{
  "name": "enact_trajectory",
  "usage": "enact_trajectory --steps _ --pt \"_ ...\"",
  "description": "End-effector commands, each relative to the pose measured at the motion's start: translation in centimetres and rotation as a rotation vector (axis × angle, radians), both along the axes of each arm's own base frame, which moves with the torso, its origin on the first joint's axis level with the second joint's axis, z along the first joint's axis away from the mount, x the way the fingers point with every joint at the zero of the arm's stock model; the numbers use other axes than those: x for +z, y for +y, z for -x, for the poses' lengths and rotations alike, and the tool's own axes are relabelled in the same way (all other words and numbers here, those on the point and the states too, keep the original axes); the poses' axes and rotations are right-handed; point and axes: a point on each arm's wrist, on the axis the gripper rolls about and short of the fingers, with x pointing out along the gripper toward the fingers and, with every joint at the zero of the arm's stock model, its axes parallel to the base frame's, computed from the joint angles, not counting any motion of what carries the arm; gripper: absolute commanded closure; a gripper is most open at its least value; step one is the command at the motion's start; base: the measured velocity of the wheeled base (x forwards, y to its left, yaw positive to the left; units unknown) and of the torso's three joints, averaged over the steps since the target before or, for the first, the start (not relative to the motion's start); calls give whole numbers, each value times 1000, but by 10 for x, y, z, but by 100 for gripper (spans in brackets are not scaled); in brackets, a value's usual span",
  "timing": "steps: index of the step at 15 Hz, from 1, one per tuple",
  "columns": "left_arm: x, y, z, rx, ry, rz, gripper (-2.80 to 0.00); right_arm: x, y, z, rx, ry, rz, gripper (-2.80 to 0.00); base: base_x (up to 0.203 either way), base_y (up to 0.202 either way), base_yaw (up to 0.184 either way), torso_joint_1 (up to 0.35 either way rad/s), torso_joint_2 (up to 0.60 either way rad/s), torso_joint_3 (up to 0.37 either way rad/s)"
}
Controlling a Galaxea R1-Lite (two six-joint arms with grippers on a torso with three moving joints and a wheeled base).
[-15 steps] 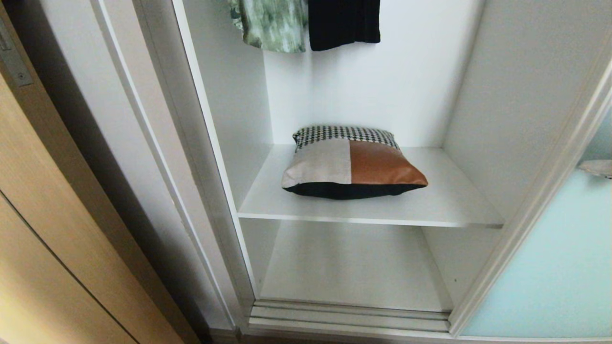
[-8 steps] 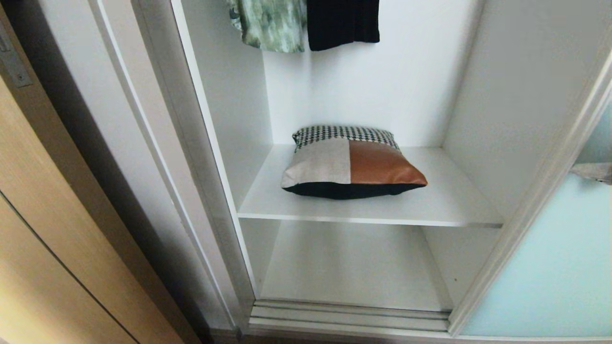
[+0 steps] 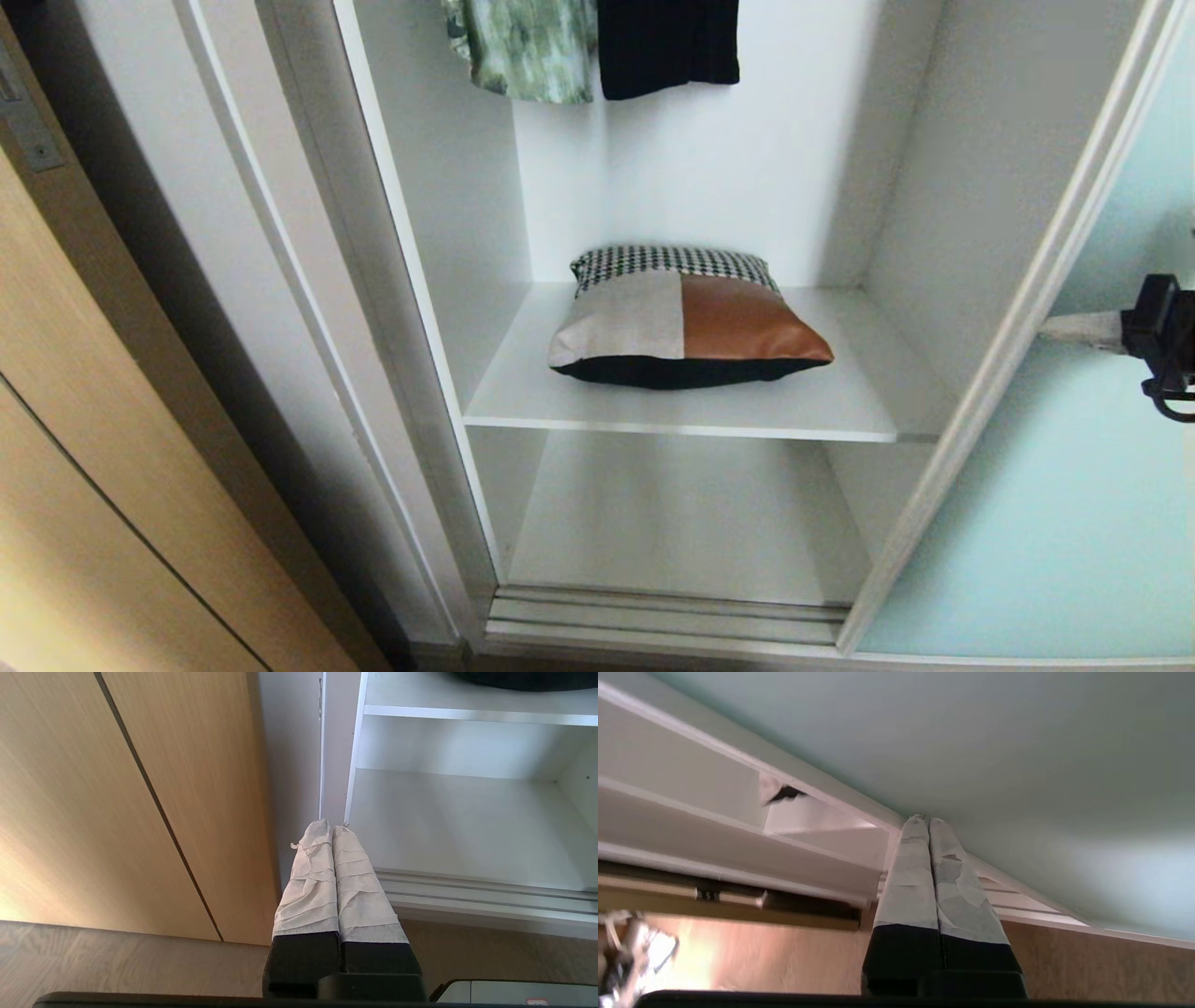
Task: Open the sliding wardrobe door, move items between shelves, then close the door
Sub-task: Close the door
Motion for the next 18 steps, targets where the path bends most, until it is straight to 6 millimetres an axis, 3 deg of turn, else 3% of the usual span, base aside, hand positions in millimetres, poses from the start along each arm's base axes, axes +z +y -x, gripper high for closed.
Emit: enact_trajectory --steps 1,5,10,13,18 --pt "0 0 0 1 2 0 0 9 35 2 86 -28 20 0 0 0 0 0 0 0" --pt "0 0 0 1 2 0 0 14 78 25 182 -46 43 0 0 0 0 0 0 0" --pt "0 0 0 1 2 -1 0 23 95 75 237 -105 58 0 0 0 0 0 0 0" --pt "0 0 0 1 2 -1 0 23 84 94 167 -119 63 0 0 0 0 0 0 0" --pt "0 0 0 1 2 0 0 29 30 113 -179 -141 105 0 0 0 0 0 0 0"
